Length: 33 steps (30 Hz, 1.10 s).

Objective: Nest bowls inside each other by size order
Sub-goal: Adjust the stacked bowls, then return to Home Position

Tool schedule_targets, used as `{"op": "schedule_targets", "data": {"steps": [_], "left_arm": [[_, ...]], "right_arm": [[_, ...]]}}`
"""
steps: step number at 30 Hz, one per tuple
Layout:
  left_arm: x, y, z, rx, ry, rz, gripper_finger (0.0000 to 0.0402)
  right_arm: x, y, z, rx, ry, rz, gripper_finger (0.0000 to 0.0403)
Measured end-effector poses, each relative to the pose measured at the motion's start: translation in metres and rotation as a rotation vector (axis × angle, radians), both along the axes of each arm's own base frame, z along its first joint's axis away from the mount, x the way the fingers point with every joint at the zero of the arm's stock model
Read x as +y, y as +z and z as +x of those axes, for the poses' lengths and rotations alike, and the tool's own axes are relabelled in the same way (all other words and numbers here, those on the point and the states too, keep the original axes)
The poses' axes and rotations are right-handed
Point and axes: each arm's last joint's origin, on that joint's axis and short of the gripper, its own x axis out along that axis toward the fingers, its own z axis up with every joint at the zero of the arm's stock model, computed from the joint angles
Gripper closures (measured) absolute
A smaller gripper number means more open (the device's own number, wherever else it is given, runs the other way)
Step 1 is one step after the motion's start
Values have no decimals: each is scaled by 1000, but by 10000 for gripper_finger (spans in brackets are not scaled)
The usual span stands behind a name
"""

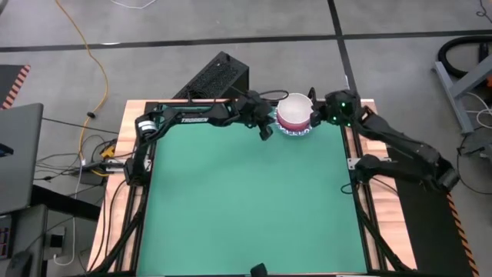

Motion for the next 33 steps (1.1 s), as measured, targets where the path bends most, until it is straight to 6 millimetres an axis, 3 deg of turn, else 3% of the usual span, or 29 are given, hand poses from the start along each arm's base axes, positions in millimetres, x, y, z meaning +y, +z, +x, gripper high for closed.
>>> {"op": "schedule_targets", "data": {"steps": [7,15,26,29,33], "left_arm": [[-15,31,-11,9,-56,44,401],[-33,36,-8,24,-109,60,401],[-40,42,-12,43,-133,67,401],[-47,60,-19,28,-171,107,401],[-64,103,-44,-3,-249,191,401]], "right_arm": [[-2,-38,-4,-48,8,12,395],[-2,-55,-5,-26,-6,36,396],[4,-40,-1,-135,43,-38,394],[11,-31,-3,-180,62,-77,393],[26,-14,-7,-261,176,-161,393]]}}
